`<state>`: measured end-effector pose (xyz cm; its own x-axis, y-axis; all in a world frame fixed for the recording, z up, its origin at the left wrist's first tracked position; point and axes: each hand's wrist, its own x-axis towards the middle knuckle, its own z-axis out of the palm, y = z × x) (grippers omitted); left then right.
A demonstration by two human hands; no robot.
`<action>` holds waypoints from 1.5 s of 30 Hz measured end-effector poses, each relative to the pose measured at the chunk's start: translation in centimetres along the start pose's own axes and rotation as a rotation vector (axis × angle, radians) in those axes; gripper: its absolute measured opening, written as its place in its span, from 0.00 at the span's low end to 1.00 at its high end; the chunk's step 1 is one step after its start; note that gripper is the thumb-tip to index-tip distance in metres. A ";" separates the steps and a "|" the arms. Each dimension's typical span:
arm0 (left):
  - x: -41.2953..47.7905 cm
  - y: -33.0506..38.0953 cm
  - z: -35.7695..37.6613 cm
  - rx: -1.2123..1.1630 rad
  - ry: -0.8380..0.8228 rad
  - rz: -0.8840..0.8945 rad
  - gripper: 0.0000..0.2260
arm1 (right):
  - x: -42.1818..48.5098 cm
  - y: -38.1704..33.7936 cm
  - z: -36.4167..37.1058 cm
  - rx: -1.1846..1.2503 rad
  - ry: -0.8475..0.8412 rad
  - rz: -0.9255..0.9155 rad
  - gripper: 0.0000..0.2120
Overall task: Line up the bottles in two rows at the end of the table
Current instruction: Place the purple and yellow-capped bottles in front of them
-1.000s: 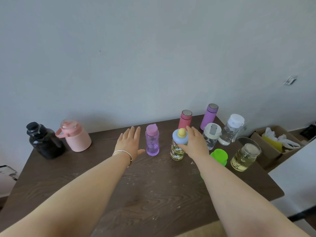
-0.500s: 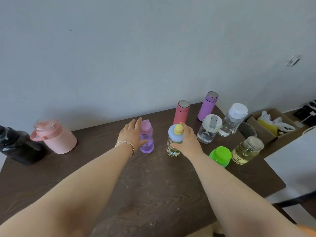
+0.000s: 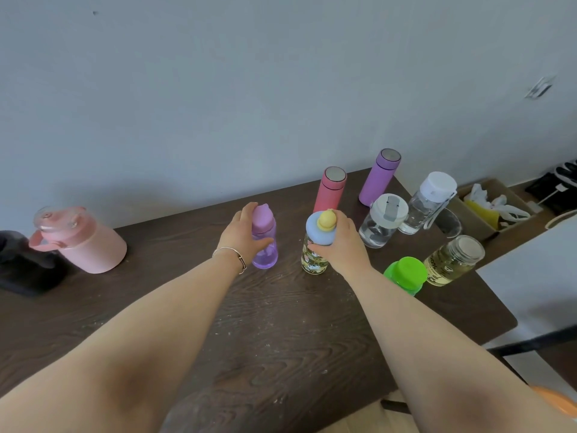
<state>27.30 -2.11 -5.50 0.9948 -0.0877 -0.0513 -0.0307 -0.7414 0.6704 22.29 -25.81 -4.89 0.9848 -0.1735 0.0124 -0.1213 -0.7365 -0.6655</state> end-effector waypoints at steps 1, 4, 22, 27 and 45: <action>-0.1 0.0 -0.1 -0.013 0.015 -0.006 0.38 | -0.1 -0.1 0.0 -0.002 0.000 0.000 0.42; -0.7 0.3 -0.9 -0.031 0.057 -0.024 0.37 | -0.5 -0.5 0.0 -0.024 -0.006 -0.007 0.41; -16.3 -5.2 -13.8 -0.009 0.402 -0.246 0.33 | -4.6 -12.7 1.5 0.112 -0.149 -0.231 0.34; -20.5 -7.9 -18.5 0.032 0.494 -0.322 0.35 | -6.8 -17.9 4.1 0.174 -0.198 -0.299 0.36; -26.9 -25.9 -30.7 0.014 0.491 -0.402 0.33 | -15.5 -32.2 19.5 0.113 -0.251 -0.292 0.36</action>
<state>4.32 39.87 1.26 0.8572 0.5124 0.0511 0.3563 -0.6618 0.6596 13.40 13.34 1.79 0.9774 0.2076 0.0396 0.1684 -0.6519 -0.7393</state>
